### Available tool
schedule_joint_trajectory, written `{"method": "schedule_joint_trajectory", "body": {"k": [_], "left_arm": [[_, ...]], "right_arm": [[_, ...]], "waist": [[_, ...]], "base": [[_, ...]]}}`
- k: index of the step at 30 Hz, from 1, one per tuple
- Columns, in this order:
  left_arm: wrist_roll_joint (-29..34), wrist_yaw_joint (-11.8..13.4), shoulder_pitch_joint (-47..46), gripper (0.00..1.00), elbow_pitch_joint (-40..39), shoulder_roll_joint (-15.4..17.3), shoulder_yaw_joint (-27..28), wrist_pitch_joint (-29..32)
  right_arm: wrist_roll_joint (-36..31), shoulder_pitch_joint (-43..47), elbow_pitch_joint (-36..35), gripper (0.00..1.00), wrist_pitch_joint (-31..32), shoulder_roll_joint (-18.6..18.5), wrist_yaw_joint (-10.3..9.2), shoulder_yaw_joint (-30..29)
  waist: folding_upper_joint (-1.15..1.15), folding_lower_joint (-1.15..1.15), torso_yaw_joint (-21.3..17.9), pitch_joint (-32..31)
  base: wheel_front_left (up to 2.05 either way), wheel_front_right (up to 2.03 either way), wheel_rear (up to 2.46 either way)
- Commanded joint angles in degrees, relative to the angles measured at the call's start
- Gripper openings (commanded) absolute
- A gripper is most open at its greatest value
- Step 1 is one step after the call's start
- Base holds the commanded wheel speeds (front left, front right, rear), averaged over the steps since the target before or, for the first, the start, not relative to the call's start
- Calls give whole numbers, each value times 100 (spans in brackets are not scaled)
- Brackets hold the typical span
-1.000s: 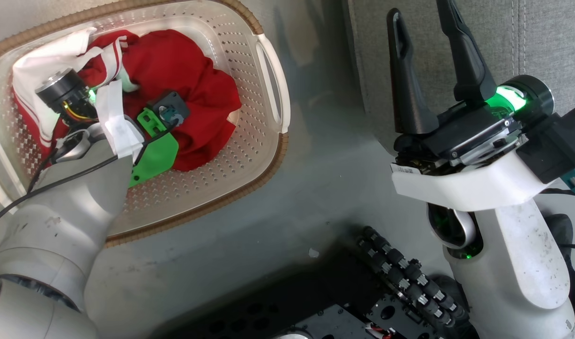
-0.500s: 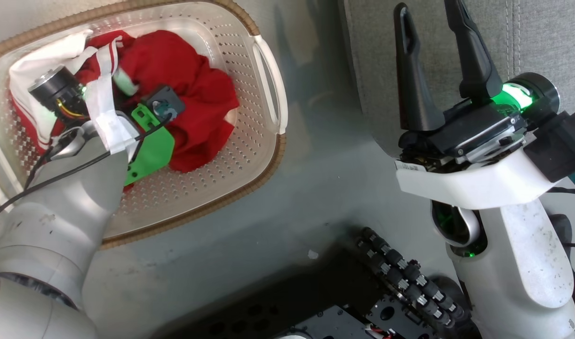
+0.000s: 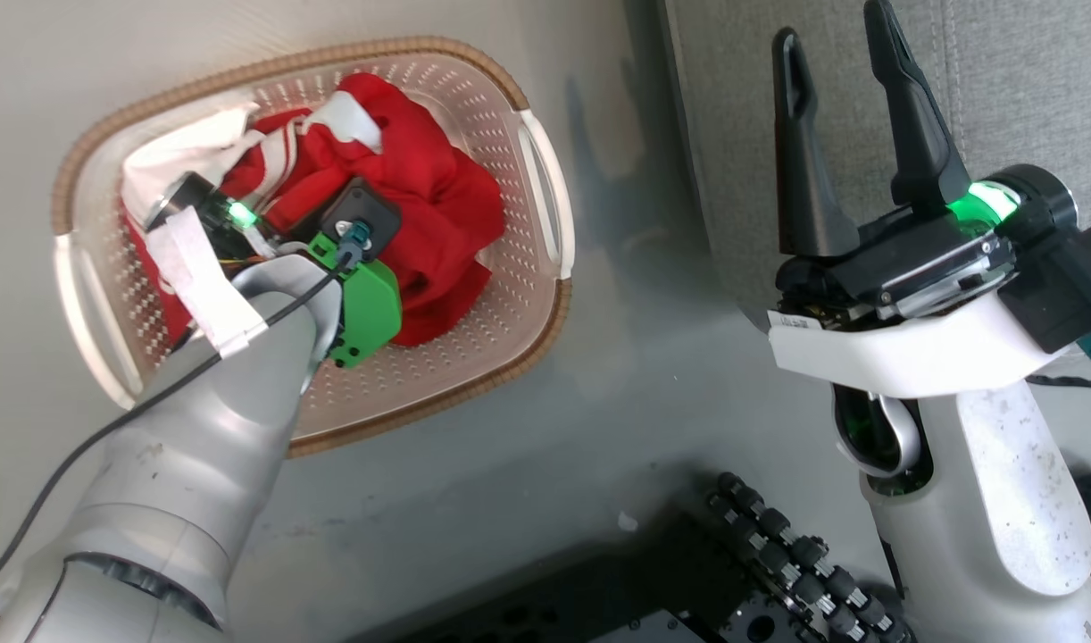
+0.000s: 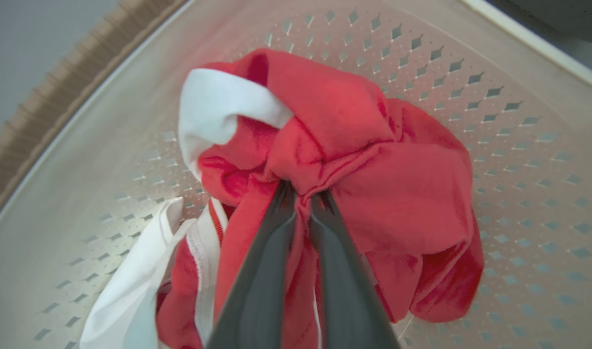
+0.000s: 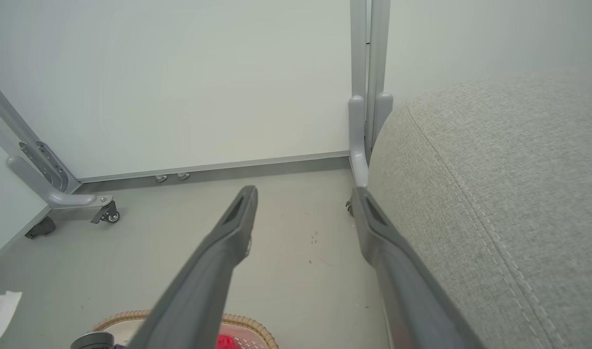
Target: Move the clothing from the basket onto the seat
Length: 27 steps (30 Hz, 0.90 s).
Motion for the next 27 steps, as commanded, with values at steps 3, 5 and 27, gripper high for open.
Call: {"method": "schedule_joint_trajectory", "body": {"k": [3,5,27], "left_arm": [[-153,29,203,0,-219,-80,85,-167],[-254,35,292,0,-385,-120,126,-210],[-1012,265,2173,0,-3976,41,1098,-235]], "right_arm": [[-76,200,77,100,-19,-9,0,-84],[-88,281,118,100,-19,-29,0,-128],[-105,1286,631,100,-19,-292,0,-328]], "waist": [[0,0,310,-538],[0,0,390,-712],[0,0,1106,-2686]], "base": [[0,0,0],[0,0,0],[0,0,0]]}}
